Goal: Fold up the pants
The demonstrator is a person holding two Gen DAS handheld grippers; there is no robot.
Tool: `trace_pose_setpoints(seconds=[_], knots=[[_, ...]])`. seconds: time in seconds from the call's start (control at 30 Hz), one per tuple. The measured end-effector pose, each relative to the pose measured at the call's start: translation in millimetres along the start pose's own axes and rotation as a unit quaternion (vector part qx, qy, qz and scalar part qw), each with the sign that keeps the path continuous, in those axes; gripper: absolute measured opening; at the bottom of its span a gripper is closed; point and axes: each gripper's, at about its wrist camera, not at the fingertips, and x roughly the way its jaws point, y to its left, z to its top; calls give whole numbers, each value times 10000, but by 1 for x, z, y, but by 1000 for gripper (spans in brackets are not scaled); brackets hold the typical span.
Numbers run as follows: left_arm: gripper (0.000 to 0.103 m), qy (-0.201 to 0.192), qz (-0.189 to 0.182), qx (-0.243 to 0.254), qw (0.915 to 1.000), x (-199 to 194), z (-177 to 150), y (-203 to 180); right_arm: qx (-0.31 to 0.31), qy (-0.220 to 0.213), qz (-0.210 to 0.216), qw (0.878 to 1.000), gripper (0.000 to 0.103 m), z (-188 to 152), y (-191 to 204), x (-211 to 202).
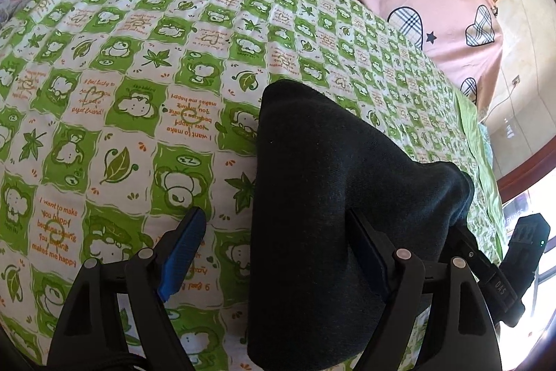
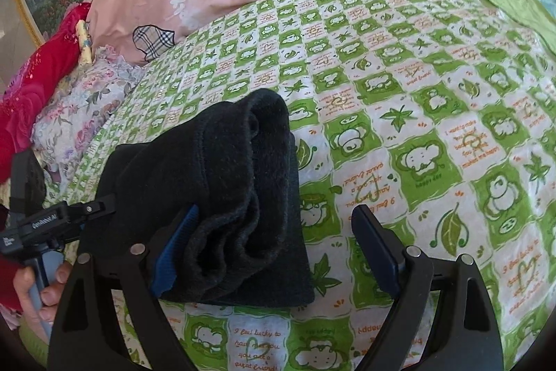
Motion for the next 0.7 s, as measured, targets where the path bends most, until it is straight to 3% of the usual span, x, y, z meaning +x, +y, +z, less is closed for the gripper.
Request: trace_pose_setpoints(seconds=[0.17, 0.3, 0.37, 0.47, 0.7], knots=[[77, 32, -101, -25, 9999, 2, 0, 2, 176, 95, 381, 9991, 79, 0, -3, 3], [49, 137, -442, -50, 9989, 2, 0, -2, 343, 162, 664, 9971, 73, -1, -7, 8], [49, 131, -401, -47, 9991, 2, 0, -5, 407, 209, 811, 9957, 65, -2, -6, 10], [48, 111, -372, -13, 9992, 1, 0, -7, 431, 237, 863, 9951, 62, -3, -6, 10], [32, -24, -353, 127, 9993, -12, 1, -15, 309, 122, 1109, 9933, 50, -1, 2, -3]])
